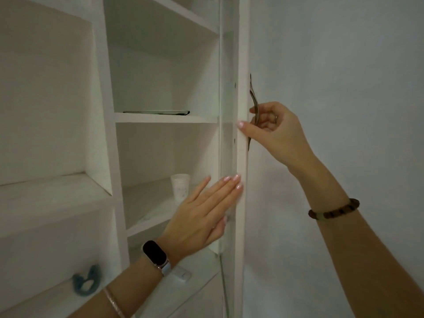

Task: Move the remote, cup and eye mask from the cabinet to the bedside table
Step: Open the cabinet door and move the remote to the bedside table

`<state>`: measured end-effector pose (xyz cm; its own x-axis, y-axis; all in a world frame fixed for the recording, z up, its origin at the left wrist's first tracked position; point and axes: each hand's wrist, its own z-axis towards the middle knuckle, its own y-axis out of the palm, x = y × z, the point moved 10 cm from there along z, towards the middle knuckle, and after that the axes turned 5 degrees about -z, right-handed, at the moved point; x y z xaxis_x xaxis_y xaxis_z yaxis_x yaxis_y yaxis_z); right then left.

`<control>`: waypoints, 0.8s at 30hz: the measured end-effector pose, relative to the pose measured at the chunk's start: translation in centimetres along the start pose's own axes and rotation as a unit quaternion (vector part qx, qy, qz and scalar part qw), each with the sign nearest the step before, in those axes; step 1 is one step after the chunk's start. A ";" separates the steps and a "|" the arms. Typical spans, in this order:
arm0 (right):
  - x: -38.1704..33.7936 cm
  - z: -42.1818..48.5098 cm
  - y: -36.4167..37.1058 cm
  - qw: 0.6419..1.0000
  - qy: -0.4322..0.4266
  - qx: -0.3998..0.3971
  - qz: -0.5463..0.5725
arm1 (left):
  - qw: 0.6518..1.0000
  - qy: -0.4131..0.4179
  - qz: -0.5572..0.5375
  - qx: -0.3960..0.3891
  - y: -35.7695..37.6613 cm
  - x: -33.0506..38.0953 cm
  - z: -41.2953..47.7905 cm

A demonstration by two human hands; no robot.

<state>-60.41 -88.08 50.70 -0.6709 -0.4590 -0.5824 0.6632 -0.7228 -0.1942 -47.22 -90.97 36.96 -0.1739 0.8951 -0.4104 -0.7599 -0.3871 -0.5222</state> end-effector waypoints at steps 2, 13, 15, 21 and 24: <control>0.9 0.0 -2.2 1.000 0.014 0.004 -0.011 | 1.000 0.011 -0.018 -0.003 1.2 1.3 1.7; 6.7 -0.4 -12.1 0.995 0.078 0.049 -0.043 | 0.998 0.058 -0.026 -0.025 8.6 6.2 9.7; 8.1 -0.2 -13.3 0.993 0.094 0.053 -0.042 | 0.998 0.057 -0.013 -0.036 10.0 6.7 10.9; 11.5 1.1 -15.4 0.991 0.110 0.062 -0.037 | 0.997 0.050 -0.001 -0.059 13.5 7.6 13.7; 12.4 1.5 -16.3 0.990 0.111 0.075 -0.047 | 0.996 0.050 0.005 -0.067 14.8 7.9 14.9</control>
<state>-80.03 -82.79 47.77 -0.6259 -0.2733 -0.7305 0.5333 -0.8333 -0.1452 -69.17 -86.34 37.10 -0.1127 0.8667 -0.4860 -0.6673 -0.4284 -0.6093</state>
